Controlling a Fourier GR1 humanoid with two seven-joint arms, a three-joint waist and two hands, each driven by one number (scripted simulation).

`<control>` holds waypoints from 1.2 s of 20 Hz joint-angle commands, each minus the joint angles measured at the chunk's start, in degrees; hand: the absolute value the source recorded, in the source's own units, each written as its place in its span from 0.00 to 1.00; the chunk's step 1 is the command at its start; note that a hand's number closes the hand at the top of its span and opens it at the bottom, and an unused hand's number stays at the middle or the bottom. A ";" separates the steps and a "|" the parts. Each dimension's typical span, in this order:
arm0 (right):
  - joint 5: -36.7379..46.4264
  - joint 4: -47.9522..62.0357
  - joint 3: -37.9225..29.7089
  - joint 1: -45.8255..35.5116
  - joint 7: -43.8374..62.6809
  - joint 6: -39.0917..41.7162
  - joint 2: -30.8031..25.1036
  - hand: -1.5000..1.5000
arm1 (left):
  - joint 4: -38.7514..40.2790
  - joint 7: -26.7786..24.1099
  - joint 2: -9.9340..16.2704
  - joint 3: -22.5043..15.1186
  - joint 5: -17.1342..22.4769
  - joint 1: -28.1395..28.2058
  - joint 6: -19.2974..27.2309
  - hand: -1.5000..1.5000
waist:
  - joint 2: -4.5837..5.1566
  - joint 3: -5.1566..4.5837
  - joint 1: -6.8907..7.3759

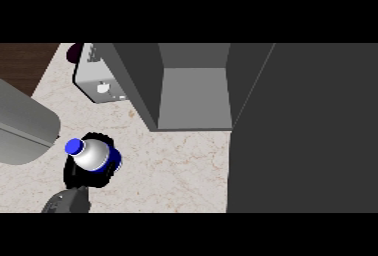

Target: Pick up the bottled water, place it into the cabinet and close the cabinet

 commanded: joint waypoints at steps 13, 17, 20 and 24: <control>-6.69 -7.55 -2.38 0.69 3.32 -1.38 0.48 0.00 | -21.66 17.85 -10.18 -12.58 -5.77 -4.04 22.15 1.00 | 0.10 -0.01 -0.02; -4.69 -8.79 -0.97 1.63 3.22 -0.93 2.25 0.00 | -18.85 17.63 -10.24 -16.72 -4.29 -10.47 30.18 1.00 | 0.24 -0.04 -0.70; -9.96 -11.37 -4.35 1.29 6.36 -4.03 -2.06 0.00 | -15.51 18.73 -10.25 -17.28 -4.34 -14.03 33.86 1.00 | 0.38 -0.10 -0.81; -7.76 -10.05 -2.73 0.23 5.22 -2.73 -0.52 0.00 | -12.35 22.59 -10.26 -17.09 -7.11 -20.01 39.13 1.00 | 0.34 -0.06 -0.61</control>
